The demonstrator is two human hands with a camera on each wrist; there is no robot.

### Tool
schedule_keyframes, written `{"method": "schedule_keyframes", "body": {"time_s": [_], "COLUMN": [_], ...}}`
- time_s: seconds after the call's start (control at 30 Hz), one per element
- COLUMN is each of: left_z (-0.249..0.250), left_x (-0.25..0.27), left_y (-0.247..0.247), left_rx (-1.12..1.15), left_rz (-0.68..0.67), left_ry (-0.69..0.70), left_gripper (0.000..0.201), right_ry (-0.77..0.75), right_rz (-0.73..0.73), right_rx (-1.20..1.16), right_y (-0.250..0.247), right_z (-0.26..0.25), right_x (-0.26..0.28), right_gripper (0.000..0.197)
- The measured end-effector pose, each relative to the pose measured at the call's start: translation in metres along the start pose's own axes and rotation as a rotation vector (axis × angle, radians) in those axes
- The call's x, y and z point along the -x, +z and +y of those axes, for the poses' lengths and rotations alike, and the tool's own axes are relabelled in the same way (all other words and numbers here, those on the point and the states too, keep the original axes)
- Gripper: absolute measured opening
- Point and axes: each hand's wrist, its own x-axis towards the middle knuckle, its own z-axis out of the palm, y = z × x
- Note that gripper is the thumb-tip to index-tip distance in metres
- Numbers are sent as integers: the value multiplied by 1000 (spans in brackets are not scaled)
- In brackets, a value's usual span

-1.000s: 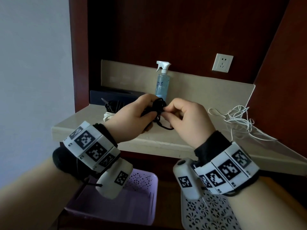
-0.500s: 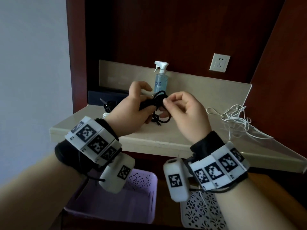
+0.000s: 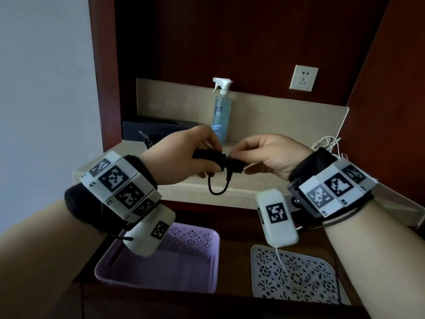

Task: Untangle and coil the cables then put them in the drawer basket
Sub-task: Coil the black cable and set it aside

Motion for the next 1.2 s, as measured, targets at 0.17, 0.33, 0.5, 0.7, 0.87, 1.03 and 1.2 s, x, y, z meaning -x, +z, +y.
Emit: {"method": "schedule_keyframes", "body": {"time_s": [0.17, 0.33, 0.5, 0.7, 0.87, 1.03, 1.2], "left_z": [-5, -3, 2, -3, -13, -27, -34], "left_x": [0, -3, -2, 4, 2, -1, -4], "left_y": [6, 6, 11, 6, -4, -8, -12], "left_rx": [-37, 68, 14, 28, 49, -49, -98], "left_rz": [-29, 19, -112, -112, 101, 287, 383], "left_ry": [-17, -17, 6, -18, -68, -82, -70], "left_gripper": [25, 22, 25, 24, 23, 26, 21], "right_ry": [-174, -228, -224, -75, -140, -148, -174], "right_rz": [377, 432, 385, 159, 105, 102, -44], "right_rx": [109, -175, -165, 241, 230, 255, 463], "right_y": [-5, -8, -2, 13, 19, 21, 29], "right_z": [1, -6, -8, 6, 8, -5, -7], "right_x": [-2, -5, -12, -20, -25, -21, -13], "right_gripper": [12, 16, 13, 12, 18, 30, 30]}}
